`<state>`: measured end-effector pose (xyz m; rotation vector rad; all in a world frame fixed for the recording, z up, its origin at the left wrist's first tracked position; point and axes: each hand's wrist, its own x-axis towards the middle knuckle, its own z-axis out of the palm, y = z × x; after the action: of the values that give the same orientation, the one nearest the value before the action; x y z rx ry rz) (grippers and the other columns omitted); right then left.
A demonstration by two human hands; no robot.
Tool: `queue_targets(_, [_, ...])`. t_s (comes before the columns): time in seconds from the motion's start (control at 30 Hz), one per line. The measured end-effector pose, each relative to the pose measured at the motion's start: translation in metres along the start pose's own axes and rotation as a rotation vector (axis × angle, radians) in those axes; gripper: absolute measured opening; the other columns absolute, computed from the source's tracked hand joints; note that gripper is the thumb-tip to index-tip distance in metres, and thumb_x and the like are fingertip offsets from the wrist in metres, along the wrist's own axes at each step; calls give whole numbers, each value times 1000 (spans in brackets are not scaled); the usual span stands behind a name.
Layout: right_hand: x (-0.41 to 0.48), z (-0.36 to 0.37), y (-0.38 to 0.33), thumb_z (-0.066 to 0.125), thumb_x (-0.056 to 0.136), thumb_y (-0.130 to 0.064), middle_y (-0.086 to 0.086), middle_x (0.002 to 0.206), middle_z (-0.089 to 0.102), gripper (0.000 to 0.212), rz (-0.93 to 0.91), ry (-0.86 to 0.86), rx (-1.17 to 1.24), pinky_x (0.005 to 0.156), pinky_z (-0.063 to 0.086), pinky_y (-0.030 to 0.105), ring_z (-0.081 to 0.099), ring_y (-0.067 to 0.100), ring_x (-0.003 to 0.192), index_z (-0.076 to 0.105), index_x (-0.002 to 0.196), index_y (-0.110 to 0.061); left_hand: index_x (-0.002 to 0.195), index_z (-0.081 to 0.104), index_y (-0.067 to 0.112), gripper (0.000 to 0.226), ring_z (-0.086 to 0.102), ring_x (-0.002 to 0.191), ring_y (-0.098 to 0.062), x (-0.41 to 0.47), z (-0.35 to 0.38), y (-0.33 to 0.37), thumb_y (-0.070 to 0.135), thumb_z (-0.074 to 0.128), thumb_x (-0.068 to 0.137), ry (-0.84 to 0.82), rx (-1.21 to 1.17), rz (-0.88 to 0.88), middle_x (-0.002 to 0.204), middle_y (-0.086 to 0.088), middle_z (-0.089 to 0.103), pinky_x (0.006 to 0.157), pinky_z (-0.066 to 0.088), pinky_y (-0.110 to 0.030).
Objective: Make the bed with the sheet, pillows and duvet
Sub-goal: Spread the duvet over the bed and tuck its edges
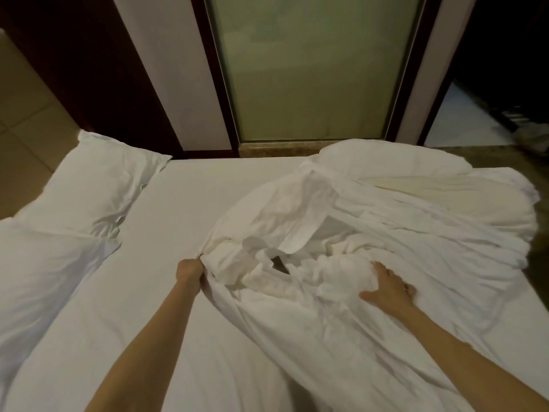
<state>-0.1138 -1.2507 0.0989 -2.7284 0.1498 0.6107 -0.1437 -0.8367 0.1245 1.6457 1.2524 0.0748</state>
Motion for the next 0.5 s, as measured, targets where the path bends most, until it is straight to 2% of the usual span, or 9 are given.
queue_targets(0.07, [-3, 3, -6, 61, 87, -42, 8, 149, 33, 81, -35, -3, -27, 107, 28, 40, 36, 27, 135, 14, 149, -19, 107, 59, -10, 25, 59, 107, -37, -12, 8, 5, 9, 49, 94, 3, 219, 59, 110, -19, 62, 89, 49, -38])
queue_targets(0.1, [-4, 3, -12, 59, 90, -36, 8, 148, 36, 74, -58, -5, -21, 106, 29, 37, 38, 27, 135, 18, 149, -19, 110, 58, -8, 26, 57, 110, -35, -17, 12, 6, 9, 48, 93, 3, 296, 146, 112, -16, 60, 90, 47, -37])
queue_targets(0.2, [-5, 4, -33, 52, 94, -24, 8, 144, 45, 54, -110, 4, 69, 101, 37, 31, 44, 25, 131, 35, 144, -17, 137, 44, 6, 45, 44, 126, -36, -38, 24, 10, 17, 47, 94, -49, 324, 373, 142, -17, 41, 106, 36, -46])
queue_targets(0.27, [0, 6, -42, 58, 89, -28, 8, 127, 59, 45, -90, 12, 195, 95, 45, 34, 56, 26, 116, 52, 132, -17, 140, 41, 11, 47, 40, 130, -32, -54, 32, 8, 18, 48, 94, -123, 390, 529, 146, -11, 34, 109, 32, -47])
queue_targets(0.37, [4, -5, -46, 67, 84, -26, 4, 96, 67, 26, -43, 109, 603, 84, 50, 33, 63, 23, 92, 68, 106, -12, 136, 44, 13, 45, 41, 130, -27, -75, 48, -4, 19, 49, 92, -280, 500, 695, 144, -6, 38, 107, 32, -41])
queue_targets(0.43, [3, -28, -40, 69, 84, -16, 5, 90, 66, 15, 24, 266, 984, 85, 50, 33, 64, 24, 89, 70, 98, -9, 137, 44, 10, 49, 43, 128, -29, -85, 61, -12, 26, 50, 91, -414, 505, 682, 142, -10, 40, 105, 36, -39])
queue_targets(0.5, [4, -59, -20, 70, 83, -9, 3, 84, 66, 5, 67, 478, 1219, 86, 48, 33, 64, 22, 83, 68, 85, -12, 140, 39, 9, 52, 42, 129, -29, -96, 77, -14, 23, 54, 93, -542, 464, 603, 145, -12, 37, 106, 37, -40])
